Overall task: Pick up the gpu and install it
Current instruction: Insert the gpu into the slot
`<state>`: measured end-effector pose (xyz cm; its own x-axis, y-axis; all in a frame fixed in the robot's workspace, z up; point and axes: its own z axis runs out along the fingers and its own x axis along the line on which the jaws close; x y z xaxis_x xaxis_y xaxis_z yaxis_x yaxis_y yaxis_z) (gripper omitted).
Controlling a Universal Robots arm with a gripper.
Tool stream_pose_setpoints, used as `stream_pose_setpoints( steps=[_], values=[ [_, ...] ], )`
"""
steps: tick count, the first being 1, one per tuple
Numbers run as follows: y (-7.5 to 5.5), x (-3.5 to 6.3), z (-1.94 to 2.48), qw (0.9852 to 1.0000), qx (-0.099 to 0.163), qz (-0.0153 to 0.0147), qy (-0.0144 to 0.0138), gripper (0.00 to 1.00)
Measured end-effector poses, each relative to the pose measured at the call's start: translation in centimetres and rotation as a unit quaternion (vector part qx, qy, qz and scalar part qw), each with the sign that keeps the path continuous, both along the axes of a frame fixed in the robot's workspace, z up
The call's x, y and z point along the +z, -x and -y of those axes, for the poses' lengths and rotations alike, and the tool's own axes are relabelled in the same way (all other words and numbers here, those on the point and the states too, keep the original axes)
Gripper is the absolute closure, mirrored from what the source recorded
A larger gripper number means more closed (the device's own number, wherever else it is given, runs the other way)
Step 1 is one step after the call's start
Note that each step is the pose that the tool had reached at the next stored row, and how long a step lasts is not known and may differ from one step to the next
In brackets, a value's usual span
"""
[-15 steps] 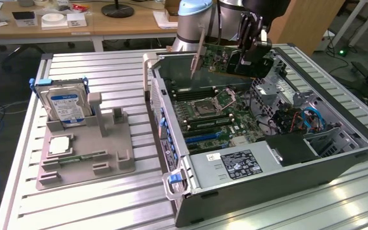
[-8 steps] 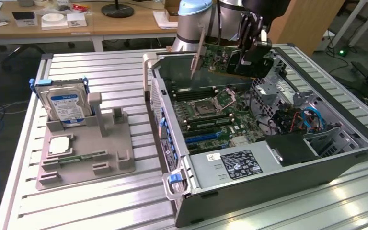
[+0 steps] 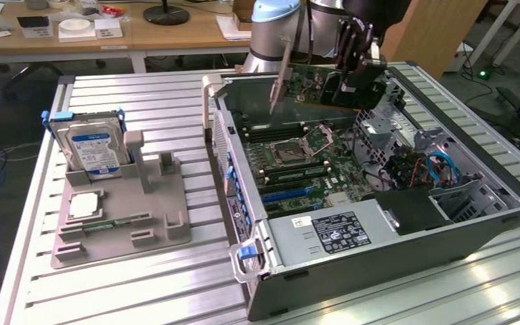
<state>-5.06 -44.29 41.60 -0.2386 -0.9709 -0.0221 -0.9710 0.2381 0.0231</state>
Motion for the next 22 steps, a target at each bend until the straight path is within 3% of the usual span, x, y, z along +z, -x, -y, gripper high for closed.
stream_pose_setpoints(
  steps=[3, 6, 9, 17, 19, 22],
  values=[
    [0.0, -0.01, 0.0, 0.9998, 0.017, 0.0001, -0.0001, 0.72],
    [0.0, -0.04, 0.0, 0.9993, 0.038, 0.0035, 0.0, 0.72],
    [0.0, -0.13, 0.0, 0.9983, 0.057, 0.0106, 0.0002, 0.72],
    [0.0, -0.39, 0.0, 0.9955, 0.089, 0.0342, 0.0013, 0.72],
    [0.0, -0.56, 0.0, 0.9951, 0.092, 0.0367, 0.0013, 0.72],
    [0.0, -1.05, 0.0, 0.995, 0.093, 0.0369, 0.0014, 0.72]
  ],
)
